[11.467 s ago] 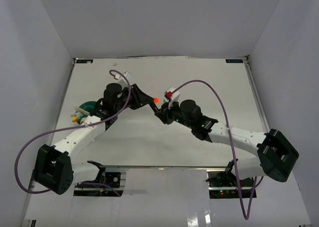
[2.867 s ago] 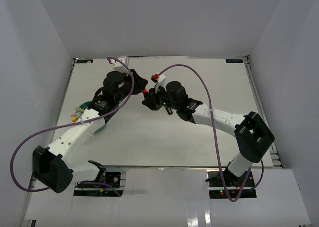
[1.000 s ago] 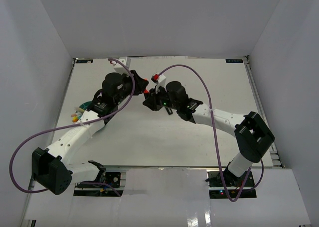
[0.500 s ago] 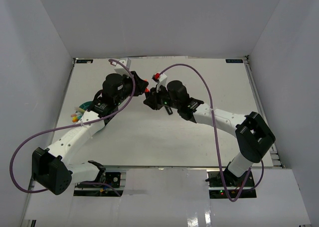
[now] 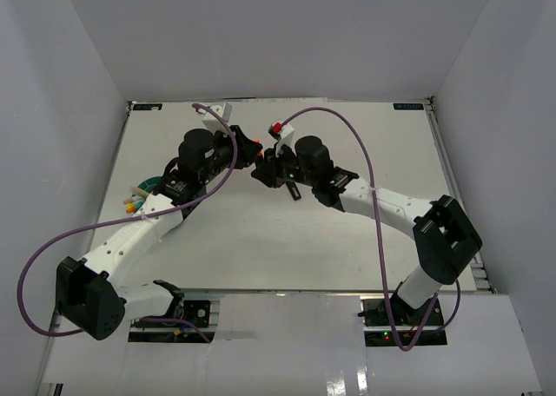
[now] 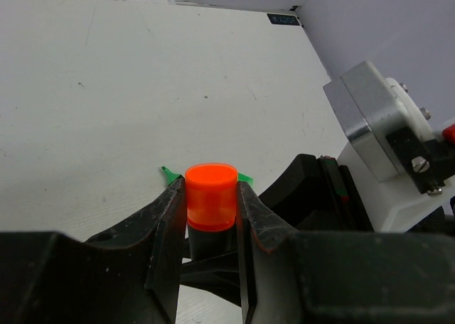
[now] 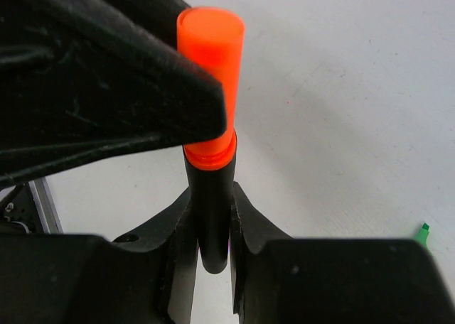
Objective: Sort the stationery into containers
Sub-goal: Close the pen cap on the pen.
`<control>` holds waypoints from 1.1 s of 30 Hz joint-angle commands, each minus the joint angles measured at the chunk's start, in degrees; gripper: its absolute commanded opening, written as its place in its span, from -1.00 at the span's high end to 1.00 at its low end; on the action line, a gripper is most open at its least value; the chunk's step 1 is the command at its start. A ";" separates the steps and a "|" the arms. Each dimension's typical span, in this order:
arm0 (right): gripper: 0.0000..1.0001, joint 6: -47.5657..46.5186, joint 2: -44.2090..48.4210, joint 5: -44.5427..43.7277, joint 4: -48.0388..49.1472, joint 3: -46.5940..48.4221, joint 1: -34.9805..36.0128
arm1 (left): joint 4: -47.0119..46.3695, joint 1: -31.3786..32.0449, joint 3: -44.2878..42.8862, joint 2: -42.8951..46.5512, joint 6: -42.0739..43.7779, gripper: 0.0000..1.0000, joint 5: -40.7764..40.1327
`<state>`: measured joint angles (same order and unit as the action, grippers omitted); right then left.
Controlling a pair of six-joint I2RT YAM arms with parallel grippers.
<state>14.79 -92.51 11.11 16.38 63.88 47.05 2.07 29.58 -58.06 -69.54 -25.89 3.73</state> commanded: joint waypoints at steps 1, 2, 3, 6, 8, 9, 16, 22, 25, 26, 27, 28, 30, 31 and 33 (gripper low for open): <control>0.85 0.16 3.03 2.16 2.78 3.18 -0.73 | -0.92 0.21 0.49 1.69 1.89 1.00 2.51; 0.85 0.07 3.21 2.07 2.78 3.10 -0.90 | -0.92 0.21 0.58 1.77 2.07 1.00 2.34; 0.85 0.07 3.65 2.07 2.78 3.10 -1.08 | -0.92 0.21 0.58 1.95 2.16 1.00 2.16; 0.85 0.16 4.44 2.24 2.78 3.01 -1.34 | -1.10 0.21 0.76 1.95 2.16 1.00 2.25; 0.85 0.07 4.71 2.33 2.78 3.27 -1.43 | -1.19 0.21 0.85 1.86 2.16 1.00 2.34; 0.85 0.07 4.88 2.33 2.78 3.36 -1.43 | -1.19 0.21 0.85 1.69 2.07 1.00 2.25; 0.85 -0.11 5.94 3.47 2.78 3.62 -1.70 | -1.19 0.30 0.85 1.68 1.98 1.00 3.91; 0.85 -0.11 6.90 7.24 2.69 4.15 -2.75 | -1.36 0.39 1.55 2.74 2.25 1.00 6.46; 0.85 -0.46 7.34 9.44 2.78 4.06 -2.75 | -1.63 0.39 2.07 2.48 2.07 1.00 9.27; 0.85 -0.55 7.52 9.63 2.60 3.98 -2.75 | -1.63 0.39 2.25 2.39 1.72 1.00 9.72; 0.85 -0.55 7.69 9.54 2.60 3.80 -2.75 | -1.63 0.39 2.34 2.30 1.55 1.00 10.16; 0.85 -0.63 7.87 9.54 2.69 3.62 -2.75 | -1.54 0.39 2.34 2.21 1.46 1.00 10.68; 0.85 -0.81 8.40 9.45 2.69 3.36 -2.75 | -1.63 0.39 2.69 2.30 1.28 1.00 10.78; 0.85 -0.81 8.57 9.37 2.69 3.36 -2.84 | -1.54 0.39 2.78 2.48 1.19 1.00 10.78; 0.85 -0.90 8.75 9.28 2.60 3.36 -2.84 | -1.54 0.39 2.95 2.57 0.76 1.00 10.95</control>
<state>14.76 -87.53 18.63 12.91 64.10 44.27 -3.18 29.74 -56.86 -67.85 -24.77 11.38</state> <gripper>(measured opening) 0.241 0.396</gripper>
